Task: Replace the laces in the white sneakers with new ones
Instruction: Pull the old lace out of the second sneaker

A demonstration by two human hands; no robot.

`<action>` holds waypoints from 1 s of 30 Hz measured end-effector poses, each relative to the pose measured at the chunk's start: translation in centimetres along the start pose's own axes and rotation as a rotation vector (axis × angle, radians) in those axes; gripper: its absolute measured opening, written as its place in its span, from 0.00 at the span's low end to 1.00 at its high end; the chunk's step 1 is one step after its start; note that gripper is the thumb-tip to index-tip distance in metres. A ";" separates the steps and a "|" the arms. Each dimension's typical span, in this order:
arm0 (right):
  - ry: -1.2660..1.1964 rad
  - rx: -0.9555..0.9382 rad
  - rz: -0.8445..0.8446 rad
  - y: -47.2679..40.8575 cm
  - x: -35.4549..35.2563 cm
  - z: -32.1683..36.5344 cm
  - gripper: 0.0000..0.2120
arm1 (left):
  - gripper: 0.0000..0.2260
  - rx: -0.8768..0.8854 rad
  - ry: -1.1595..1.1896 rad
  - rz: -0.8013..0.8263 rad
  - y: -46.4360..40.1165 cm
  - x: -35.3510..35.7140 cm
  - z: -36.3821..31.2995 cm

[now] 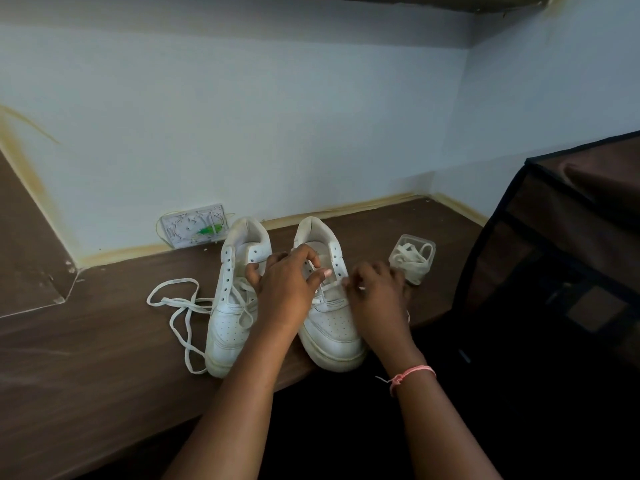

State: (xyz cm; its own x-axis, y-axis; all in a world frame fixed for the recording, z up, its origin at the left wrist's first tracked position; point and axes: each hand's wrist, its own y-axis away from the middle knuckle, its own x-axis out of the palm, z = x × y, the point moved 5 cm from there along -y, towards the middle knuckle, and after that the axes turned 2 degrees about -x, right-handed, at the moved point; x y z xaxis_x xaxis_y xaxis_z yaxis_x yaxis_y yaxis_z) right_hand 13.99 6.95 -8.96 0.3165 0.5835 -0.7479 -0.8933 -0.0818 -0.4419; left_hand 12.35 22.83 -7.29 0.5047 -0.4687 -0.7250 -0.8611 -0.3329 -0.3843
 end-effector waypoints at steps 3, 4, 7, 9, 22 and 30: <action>-0.068 0.167 -0.264 -0.6 -2.9 -2.4 0.05 | 0.08 0.003 -0.009 -0.004 0.0 0.0 0.2; -0.077 0.210 -0.314 -0.6 -3.5 -2.9 0.06 | 0.08 0.003 -0.008 -0.005 0.0 0.0 0.2; -0.041 0.135 -0.148 -0.4 -2.5 -2.1 0.12 | 0.08 0.011 -0.002 -0.018 0.1 0.0 0.0; -0.010 0.053 0.033 0.3 -0.5 -0.4 0.14 | 0.08 0.010 -0.003 -0.021 0.1 0.0 -0.1; -0.031 0.306 -0.279 -0.5 -3.4 -4.2 0.14 | 0.07 0.010 -0.012 -0.019 0.2 0.1 -0.1; -0.013 0.044 0.006 -0.2 0.4 -0.3 0.07 | 0.07 0.005 -0.024 -0.003 0.2 0.2 -0.3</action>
State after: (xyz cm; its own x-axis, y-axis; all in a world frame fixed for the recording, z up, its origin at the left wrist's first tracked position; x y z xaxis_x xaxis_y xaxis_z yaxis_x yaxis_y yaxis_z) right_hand 14.37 6.98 -9.36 0.3072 0.5934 -0.7440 -0.9084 -0.0500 -0.4150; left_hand 12.31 22.44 -7.30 0.5053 -0.4480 -0.7375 -0.8602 -0.3299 -0.3889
